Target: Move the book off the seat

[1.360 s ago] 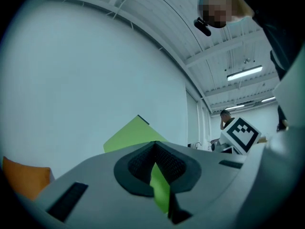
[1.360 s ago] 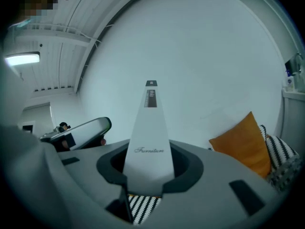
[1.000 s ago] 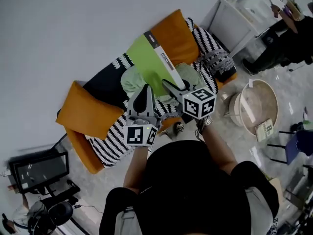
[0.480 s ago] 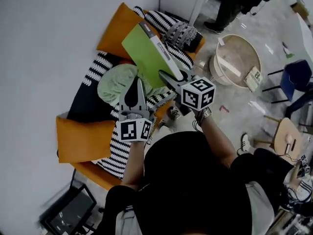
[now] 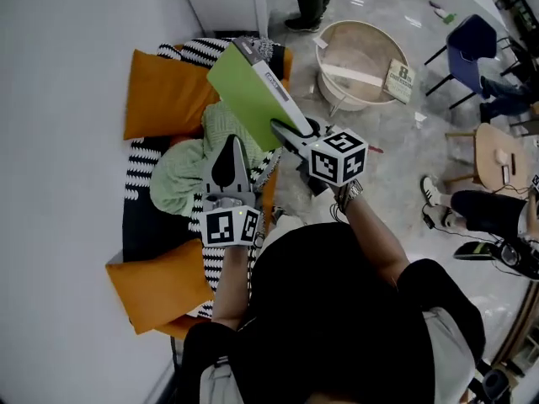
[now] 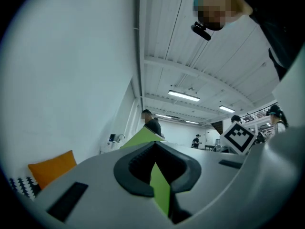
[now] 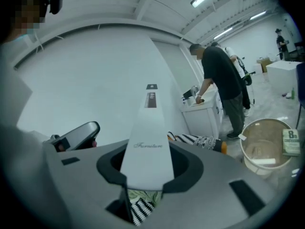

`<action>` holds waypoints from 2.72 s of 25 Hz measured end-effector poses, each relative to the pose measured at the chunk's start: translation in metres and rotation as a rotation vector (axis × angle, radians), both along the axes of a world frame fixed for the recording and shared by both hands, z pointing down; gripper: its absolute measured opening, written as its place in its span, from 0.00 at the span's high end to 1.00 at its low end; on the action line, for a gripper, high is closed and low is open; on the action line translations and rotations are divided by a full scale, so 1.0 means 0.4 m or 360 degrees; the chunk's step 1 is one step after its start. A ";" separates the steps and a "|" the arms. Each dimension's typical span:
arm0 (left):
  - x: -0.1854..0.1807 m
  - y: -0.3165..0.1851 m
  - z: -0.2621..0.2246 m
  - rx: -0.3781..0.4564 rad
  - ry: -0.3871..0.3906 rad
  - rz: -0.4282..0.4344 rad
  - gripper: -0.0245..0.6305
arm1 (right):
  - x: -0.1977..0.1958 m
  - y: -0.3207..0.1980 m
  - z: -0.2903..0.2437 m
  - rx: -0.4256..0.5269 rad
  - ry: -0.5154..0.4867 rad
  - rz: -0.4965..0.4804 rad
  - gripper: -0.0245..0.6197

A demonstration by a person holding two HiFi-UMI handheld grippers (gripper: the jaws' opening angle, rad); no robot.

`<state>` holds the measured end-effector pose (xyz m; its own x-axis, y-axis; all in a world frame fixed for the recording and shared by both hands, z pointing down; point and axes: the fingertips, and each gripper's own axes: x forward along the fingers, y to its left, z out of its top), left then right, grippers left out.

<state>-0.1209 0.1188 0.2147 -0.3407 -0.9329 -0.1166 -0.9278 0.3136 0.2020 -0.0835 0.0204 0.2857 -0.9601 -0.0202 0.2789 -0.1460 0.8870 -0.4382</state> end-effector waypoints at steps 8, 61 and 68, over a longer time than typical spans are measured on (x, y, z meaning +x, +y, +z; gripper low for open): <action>0.144 -0.174 -0.010 -0.0006 -0.0015 0.0211 0.95 | 0.156 -0.182 -0.014 -0.0010 -0.0031 0.0226 0.73; 0.413 -1.374 0.216 -0.0273 0.0170 0.1010 0.95 | 0.556 -1.235 0.339 -0.0467 0.0257 0.1085 0.73; 0.231 -1.457 0.290 -0.0290 0.0178 0.0987 0.95 | 0.439 -1.290 0.445 -0.0547 0.0299 0.1162 0.73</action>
<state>-0.0285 -0.4642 0.3306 0.2660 -0.9616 0.0668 -0.9241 -0.2347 0.3017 0.0919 -0.4958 0.4636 -0.6750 -0.5051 0.5379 -0.7314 0.3614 -0.5784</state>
